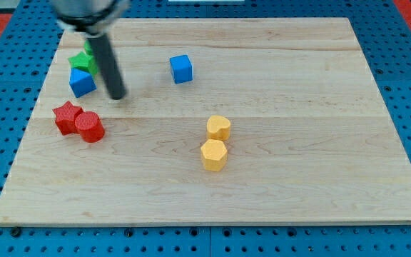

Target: Put the cube parallel to green circle

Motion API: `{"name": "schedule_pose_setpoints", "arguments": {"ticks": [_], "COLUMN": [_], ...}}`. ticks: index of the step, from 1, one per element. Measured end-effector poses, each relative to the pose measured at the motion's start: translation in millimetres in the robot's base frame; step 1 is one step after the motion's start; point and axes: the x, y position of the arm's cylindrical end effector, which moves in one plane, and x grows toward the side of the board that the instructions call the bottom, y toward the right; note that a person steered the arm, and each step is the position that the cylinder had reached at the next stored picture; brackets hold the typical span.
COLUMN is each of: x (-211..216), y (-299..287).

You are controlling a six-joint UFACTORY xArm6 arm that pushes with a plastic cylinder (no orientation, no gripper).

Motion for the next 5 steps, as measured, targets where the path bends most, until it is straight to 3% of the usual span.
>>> {"name": "schedule_pose_setpoints", "arguments": {"ticks": [2,3,4,5], "x": [-50.8,-74.5,-124.3,-142.1], "y": [100.9,108.8,90.3,8.0]}}
